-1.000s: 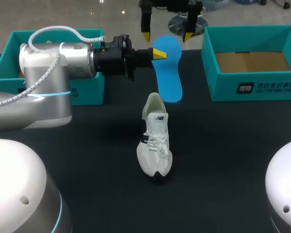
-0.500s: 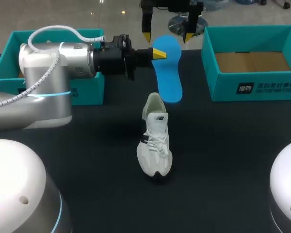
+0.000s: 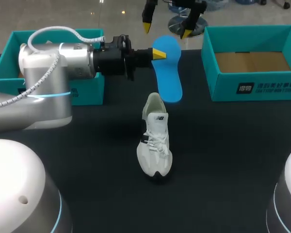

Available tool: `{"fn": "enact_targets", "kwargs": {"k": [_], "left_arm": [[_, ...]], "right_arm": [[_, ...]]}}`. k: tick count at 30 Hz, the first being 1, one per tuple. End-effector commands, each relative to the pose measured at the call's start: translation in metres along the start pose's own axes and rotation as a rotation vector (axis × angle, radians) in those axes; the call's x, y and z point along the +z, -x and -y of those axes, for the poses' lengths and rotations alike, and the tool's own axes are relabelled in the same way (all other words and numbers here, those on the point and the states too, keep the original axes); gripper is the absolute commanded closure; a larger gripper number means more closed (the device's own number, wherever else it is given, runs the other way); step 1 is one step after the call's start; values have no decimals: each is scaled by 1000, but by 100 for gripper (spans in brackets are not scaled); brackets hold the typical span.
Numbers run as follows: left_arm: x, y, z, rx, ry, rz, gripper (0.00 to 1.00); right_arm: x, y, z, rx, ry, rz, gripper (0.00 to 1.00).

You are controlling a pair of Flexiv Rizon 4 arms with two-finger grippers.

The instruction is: Take the shoe out of the shoebox, open the shoe tongue, remove and reinsert the insole, then place the shoe into the shoebox

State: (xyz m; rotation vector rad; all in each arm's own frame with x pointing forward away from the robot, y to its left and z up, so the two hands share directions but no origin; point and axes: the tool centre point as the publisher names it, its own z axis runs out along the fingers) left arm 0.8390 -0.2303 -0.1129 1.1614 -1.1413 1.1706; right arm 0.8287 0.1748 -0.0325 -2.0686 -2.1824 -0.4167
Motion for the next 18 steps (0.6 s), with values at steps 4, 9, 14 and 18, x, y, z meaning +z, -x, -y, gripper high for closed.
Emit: {"fn": "enact_targets", "kwargs": {"k": [4, 9, 14, 18], "left_arm": [[-7, -5, -3, 25, -29, -20, 100], [-10, -9, -4, 38, -30, -23, 100], [-13, -10, -4, 43, -23, -18, 100], [-15, -12, -4, 45, -20, -20, 100]], "right_arm": [[2, 29, 10, -1, 45, -398, 0], [0, 39, 10, 14, 54, -454, 0], [-1, 48, 12, 11, 64, -577, 0], [1, 54, 15, 1, 71, -706, 0]]}}
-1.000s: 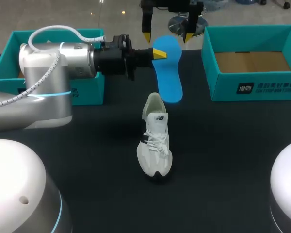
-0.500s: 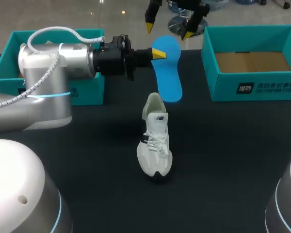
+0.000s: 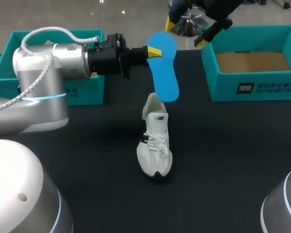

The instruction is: Take the shoe out of the shoebox, open the shoe tongue, remove and reinsert the insole, then place the shoe into the shoebox

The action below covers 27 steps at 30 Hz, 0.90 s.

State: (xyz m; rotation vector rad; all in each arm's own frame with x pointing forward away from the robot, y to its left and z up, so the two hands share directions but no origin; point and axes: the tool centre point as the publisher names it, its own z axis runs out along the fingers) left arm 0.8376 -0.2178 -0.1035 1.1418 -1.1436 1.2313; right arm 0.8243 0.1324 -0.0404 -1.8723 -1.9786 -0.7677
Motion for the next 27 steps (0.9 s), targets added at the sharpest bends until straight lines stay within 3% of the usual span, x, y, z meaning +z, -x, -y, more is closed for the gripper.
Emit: {"fn": "enact_targets", "kwargs": {"k": [1, 4, 6, 18, 20, 27], "left_arm": [[-3, -2, -1, 0, 4, 3, 100], [-3, -2, -1, -1, 6, 2, 100], [-3, -1, -1, -3, 5, 1, 100], [-3, -3, -3, -9, 14, -2, 100], [-5, -5, -3, -8, 20, -2, 100], [-8, -5, -6, 14, 97, 40, 100]], "right_arm": [[1, 14, 8, -1, 15, -387, 0], [2, 18, 10, -10, 2, -432, 0], [4, 20, 9, 7, -9, -381, 0], [7, 24, 11, 10, -19, -386, 0], [9, 33, 14, 34, 23, -494, 0], [22, 66, 25, 62, 110, -665, 0]]}}
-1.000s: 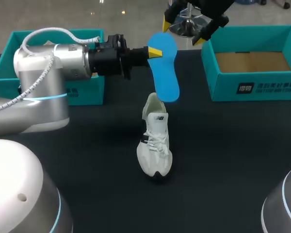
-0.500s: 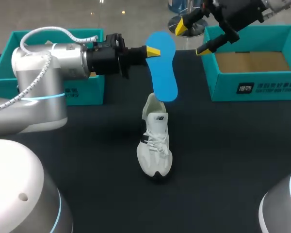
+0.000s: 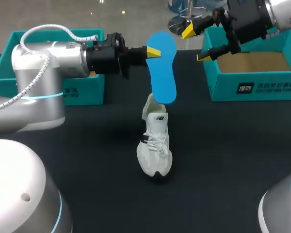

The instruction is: Take the shoe out of the shoebox, open the shoe tongue, remove and reinsert the insole, then place the shoe into the shoebox

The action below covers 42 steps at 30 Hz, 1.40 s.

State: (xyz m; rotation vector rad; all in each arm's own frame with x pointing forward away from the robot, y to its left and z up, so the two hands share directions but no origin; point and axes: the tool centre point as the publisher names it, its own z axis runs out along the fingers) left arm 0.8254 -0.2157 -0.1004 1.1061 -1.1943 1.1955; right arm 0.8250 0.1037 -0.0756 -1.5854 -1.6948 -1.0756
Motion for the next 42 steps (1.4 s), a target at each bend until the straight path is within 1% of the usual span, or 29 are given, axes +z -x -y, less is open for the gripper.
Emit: {"fn": "enact_targets", "kwargs": {"k": [1, 3, 12, 16, 18, 21, 24, 25, 27, 28, 30, 37, 40, 42], "left_arm": [[-7, -2, 5, 0, 42, 22, 100], [-9, -3, 5, 3, 41, 24, 100], [-13, -2, 6, -7, 26, 10, 100], [-12, -2, 5, -33, 26, -15, 100], [-12, -2, 5, -28, 28, -12, 100], [-12, -1, 4, 8, 34, 11, 100], [-13, -1, 3, 128, 11, 22, 100], [-14, -2, 3, 224, -11, 31, 100], [-16, -2, 3, 351, -38, 29, 100], [-17, -2, 3, 423, -37, 23, 100], [-18, -5, 4, 468, -43, 2, 100], [-15, -18, 7, 721, -16, 17, 100], [-16, -20, 7, 801, -34, 20, 100], [-15, -20, 9, 846, -51, 53, 100]], "right_arm": [[0, 27, 21, 34, 91, -260, 0], [0, 31, 22, 37, 101, -288, 0], [2, 36, 22, 47, 92, -298, 0], [1, 34, 19, 41, 106, -313, 0], [1, 33, 17, 36, 123, -308, 0], [1, 33, 17, 36, 123, -308, 0], [1, 33, 17, 36, 123, -308, 0], [1, 33, 17, 36, 123, -308, 0], [1, 33, 17, 36, 123, -308, 0], [1, 33, 17, 36, 123, -308, 0], [1, 33, 17, 36, 123, -308, 0], [1, 33, 17, 36, 123, -308, 0], [1, 33, 17, 36, 123, -308, 0], [1, 33, 17, 36, 123, -308, 0]]}}
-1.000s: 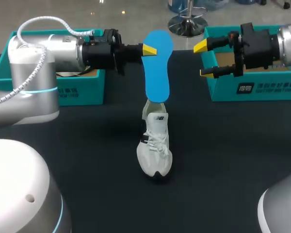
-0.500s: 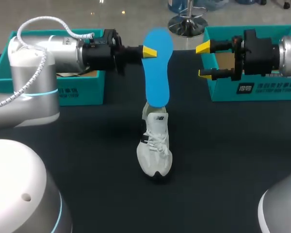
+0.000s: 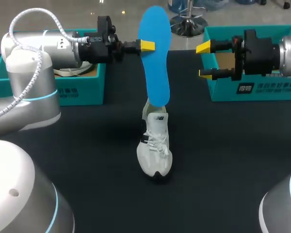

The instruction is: Take the shoe out of the shoebox, open the shoe tongue, remove and reinsert the insole, then place the shoe into the shoebox

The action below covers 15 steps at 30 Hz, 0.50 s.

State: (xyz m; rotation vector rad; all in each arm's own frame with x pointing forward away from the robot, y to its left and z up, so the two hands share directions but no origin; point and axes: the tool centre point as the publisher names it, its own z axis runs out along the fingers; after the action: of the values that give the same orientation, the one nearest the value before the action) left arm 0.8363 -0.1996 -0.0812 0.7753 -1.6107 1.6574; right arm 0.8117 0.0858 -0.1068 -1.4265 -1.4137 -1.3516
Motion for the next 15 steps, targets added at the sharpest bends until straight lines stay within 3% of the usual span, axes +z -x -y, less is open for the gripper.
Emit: {"fn": "enact_targets", "kwargs": {"k": [1, 13, 15], "left_arm": [[1, -2, -1, 199, -16, 37, 100], [1, -2, -1, 199, -16, 37, 100], [0, 1, -3, 401, -14, 24, 100]], "right_arm": [[2, 0, 0, 1, 1, 3, 0], [2, 0, 0, 1, 1, 3, 0], [2, 0, 0, 1, 1, 3, 0]]}}
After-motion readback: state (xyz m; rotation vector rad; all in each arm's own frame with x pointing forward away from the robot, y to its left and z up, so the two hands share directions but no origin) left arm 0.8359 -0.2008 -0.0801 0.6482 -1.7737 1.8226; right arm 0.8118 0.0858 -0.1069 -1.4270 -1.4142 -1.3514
